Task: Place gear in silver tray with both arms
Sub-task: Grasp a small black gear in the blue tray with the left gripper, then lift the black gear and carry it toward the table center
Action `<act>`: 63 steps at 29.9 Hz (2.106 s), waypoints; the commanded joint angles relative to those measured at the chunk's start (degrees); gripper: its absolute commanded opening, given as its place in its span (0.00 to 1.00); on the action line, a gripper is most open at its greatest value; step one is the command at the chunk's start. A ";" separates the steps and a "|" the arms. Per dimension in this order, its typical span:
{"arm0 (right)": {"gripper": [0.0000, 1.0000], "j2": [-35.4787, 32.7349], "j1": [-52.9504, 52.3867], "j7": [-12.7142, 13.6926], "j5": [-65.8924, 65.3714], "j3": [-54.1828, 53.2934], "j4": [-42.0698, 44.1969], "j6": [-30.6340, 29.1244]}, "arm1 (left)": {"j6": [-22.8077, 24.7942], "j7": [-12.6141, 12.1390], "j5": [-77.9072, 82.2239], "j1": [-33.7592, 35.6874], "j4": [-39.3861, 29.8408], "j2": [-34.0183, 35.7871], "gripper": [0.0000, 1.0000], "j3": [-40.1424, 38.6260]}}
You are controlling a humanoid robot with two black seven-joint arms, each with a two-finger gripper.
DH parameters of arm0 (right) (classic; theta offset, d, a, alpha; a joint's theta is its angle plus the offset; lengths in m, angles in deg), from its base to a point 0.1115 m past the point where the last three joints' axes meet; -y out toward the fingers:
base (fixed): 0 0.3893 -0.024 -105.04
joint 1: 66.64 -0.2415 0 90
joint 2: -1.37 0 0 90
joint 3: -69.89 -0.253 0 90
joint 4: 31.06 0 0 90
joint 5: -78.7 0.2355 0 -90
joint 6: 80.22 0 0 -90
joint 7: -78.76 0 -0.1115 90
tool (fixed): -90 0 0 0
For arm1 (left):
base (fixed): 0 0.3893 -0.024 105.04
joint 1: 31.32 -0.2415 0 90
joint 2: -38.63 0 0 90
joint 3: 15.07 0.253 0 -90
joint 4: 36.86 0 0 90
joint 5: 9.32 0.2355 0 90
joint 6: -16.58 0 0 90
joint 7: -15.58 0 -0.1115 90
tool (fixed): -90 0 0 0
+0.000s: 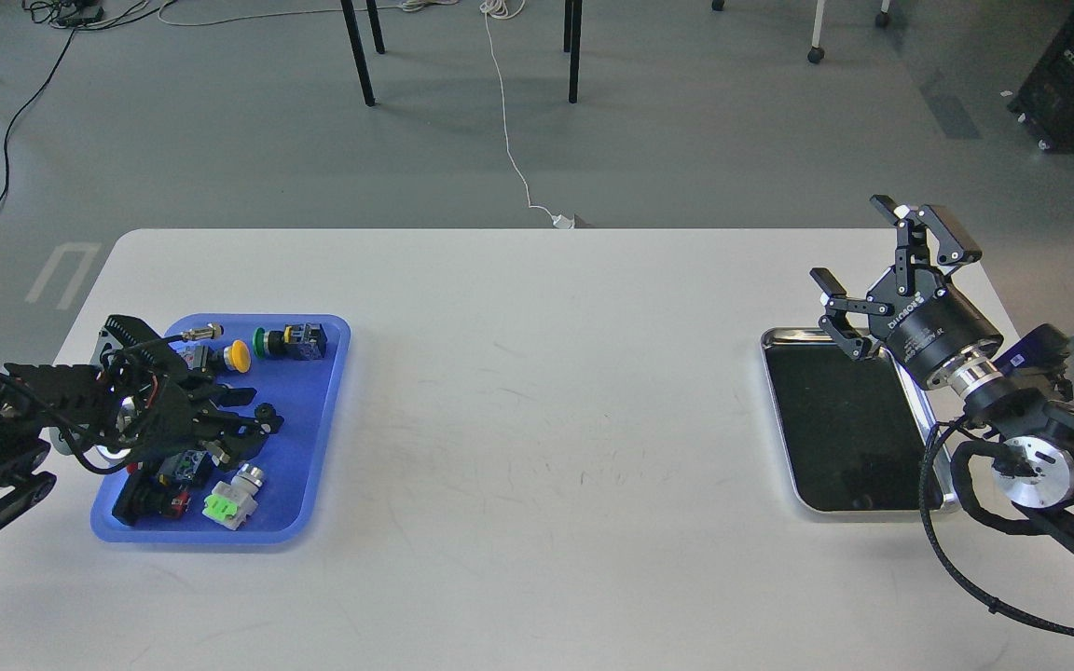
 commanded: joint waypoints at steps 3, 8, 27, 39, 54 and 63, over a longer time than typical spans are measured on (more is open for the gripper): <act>0.99 -0.03 0.00 0.00 0.00 -0.01 0.07 0.00 | 0.05 -0.02 0.02 0.06 0.02 0.00 0.26 0.02; 0.99 -0.03 0.00 0.00 0.00 -0.01 0.07 0.00 | 0.05 -0.02 0.02 0.15 0.02 0.00 0.21 0.02; 0.99 0.05 -0.18 0.00 0.00 -0.01 0.16 0.00 | 4.25 -0.02 0.02 7.35 -10.51 3.95 0.16 -0.25; 0.99 -0.12 -0.09 0.00 0.00 -0.01 0.16 0.00 | 7.43 -0.02 -0.53 14.20 -23.71 2.92 0.17 -0.42; 0.99 -0.12 -0.97 0.00 0.00 -0.36 0.33 0.18 | 15.51 -0.02 0.02 20.72 -17.75 -22.04 0.17 0.80; 0.99 -3.11 -9.30 0.00 0.53 2.79 0.42 0.18 | 15.78 -0.02 0.02 21.15 -10.19 -30.49 0.18 5.11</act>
